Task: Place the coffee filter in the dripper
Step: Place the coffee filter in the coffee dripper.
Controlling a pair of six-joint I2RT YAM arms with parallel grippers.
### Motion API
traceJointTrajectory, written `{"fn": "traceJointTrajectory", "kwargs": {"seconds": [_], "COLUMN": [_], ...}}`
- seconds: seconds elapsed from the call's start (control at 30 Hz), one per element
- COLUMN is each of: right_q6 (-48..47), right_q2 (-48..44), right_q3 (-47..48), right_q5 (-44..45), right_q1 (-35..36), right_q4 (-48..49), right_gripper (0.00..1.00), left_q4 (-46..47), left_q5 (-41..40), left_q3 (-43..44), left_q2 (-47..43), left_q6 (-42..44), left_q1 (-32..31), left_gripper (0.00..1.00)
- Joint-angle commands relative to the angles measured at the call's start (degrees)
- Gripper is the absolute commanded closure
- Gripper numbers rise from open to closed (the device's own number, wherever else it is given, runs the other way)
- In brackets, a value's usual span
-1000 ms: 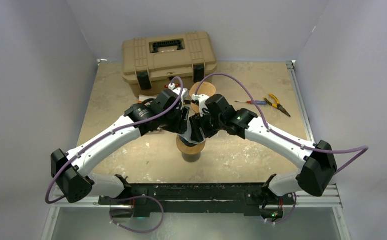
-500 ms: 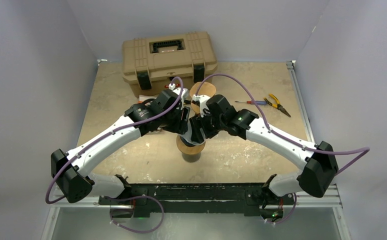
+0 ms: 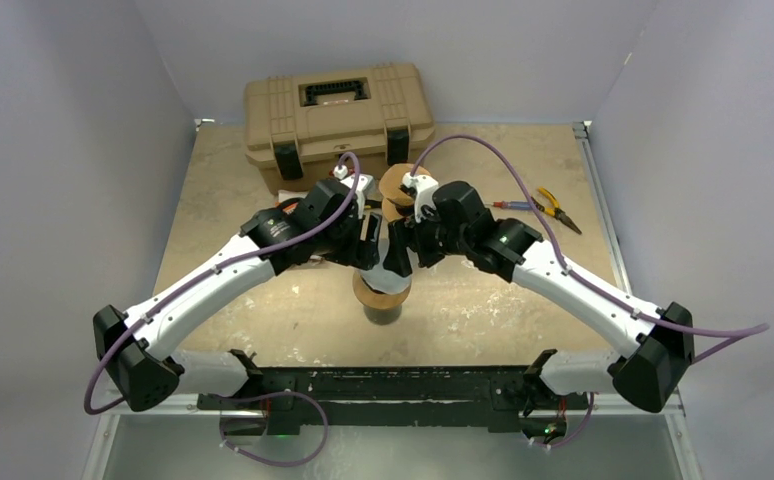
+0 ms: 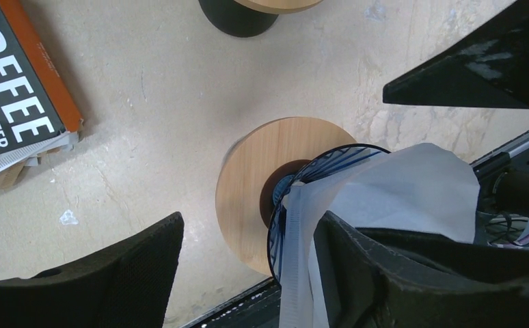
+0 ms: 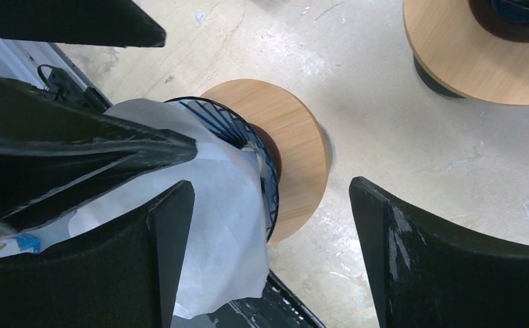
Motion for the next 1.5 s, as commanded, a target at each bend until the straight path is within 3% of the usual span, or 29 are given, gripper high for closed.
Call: {"fn": "traceJointTrajectory", "kwargs": {"seconds": [0.0,0.33,1.0,1.47], "right_q6": [0.9,0.2,-1.7,-2.4], "right_q2": [-0.7,2.9,8.5,9.1], "right_q3": [2.4,3.5,2.3,1.2], "right_q5": [-1.1,-0.8,-0.8,4.0], "right_q1": [-0.9,-0.9,-0.5,2.0], "right_q4": [2.2,2.6,3.9,3.8], "right_gripper": [0.12,0.10,0.16,0.17], "left_q4": [2.5,2.6,1.9,1.5], "left_q5": [0.8,-0.3,-3.5,-5.0], "left_q3": [2.2,2.1,-0.8,-1.7], "left_q2": [-2.8,-3.4,-1.3,-0.9], "left_q6": [-0.8,-0.8,-0.1,0.0], "left_q1": [0.3,0.3,0.6,0.8], "left_gripper": [0.30,0.26,0.35,0.38]}}
